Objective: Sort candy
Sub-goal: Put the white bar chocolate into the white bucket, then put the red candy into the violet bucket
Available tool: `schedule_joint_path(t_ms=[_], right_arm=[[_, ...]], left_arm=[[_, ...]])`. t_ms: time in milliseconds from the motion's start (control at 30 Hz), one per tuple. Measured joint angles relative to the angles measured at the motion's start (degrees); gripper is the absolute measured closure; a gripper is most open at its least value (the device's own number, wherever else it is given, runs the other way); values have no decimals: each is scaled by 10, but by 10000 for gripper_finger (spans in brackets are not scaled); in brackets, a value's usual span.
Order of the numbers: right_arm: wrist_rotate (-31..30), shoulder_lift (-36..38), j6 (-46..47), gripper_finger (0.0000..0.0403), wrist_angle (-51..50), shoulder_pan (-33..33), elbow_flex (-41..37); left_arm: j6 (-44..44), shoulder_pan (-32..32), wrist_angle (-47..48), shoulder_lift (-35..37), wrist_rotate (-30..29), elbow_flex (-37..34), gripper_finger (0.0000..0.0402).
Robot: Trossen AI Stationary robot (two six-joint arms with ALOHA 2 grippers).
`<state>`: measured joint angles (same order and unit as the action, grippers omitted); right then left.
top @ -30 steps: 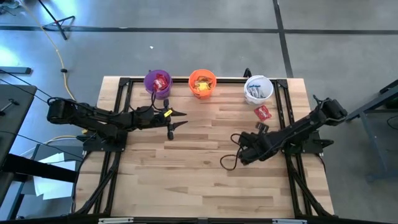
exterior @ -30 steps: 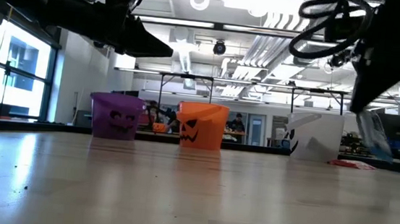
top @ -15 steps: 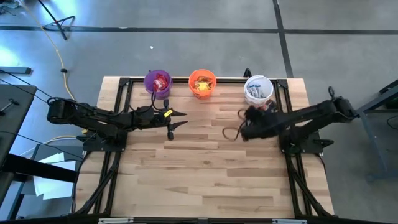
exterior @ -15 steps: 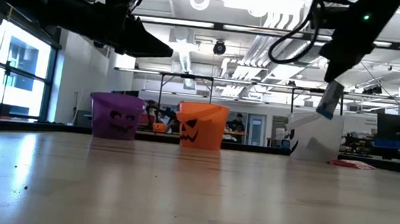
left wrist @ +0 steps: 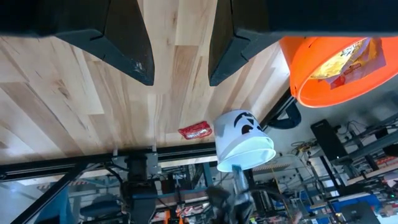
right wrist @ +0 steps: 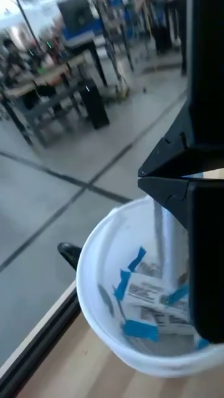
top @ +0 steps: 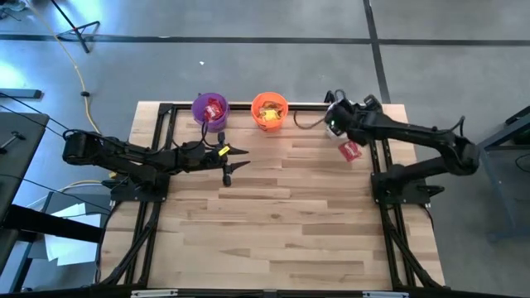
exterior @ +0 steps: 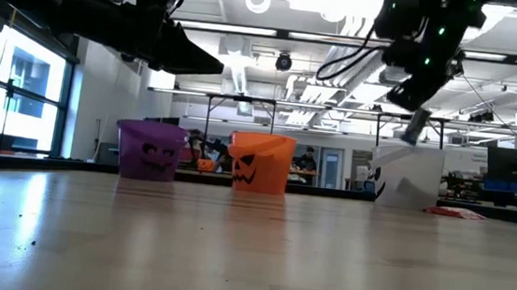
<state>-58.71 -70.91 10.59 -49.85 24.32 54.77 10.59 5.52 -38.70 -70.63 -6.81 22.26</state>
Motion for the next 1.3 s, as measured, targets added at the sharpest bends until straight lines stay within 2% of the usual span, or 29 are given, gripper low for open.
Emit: schedule_joint_path(t_ms=[200, 267, 400, 500, 700, 867, 1000, 1133, 1300], right_arm=[[139, 0, -111, 403, 195, 126, -78], [181, 0, -119, 403, 231, 155, -96], [208, 0, -119, 398, 248, 183, -106], [230, 0, -119, 370, 201, 177, -82], [247, 18, -64, 280, 80, 137, -15], [366, 59, 5, 228, 19, 90, -44], [441, 79, 60, 220, 9, 45, -102], [444, 73, 102, 222, 31, 27, -170], [442, 46, 116, 226, 94, 55, -222]], left_arm=[[0, 0, 0, 0, 0, 0, 261], [0, 0, 0, 0, 0, 0, 261], [0, 0, 0, 0, 0, 0, 261], [0, 0, 0, 0, 0, 0, 261], [0, 0, 2, 0, 0, 0, 261], [0, 0, 16, 0, 0, 0, 261], [0, 0, 16, 0, 0, 0, 261], [0, 0, 16, 0, 0, 0, 261], [1, 0, 16, 0, 0, 0, 261]])
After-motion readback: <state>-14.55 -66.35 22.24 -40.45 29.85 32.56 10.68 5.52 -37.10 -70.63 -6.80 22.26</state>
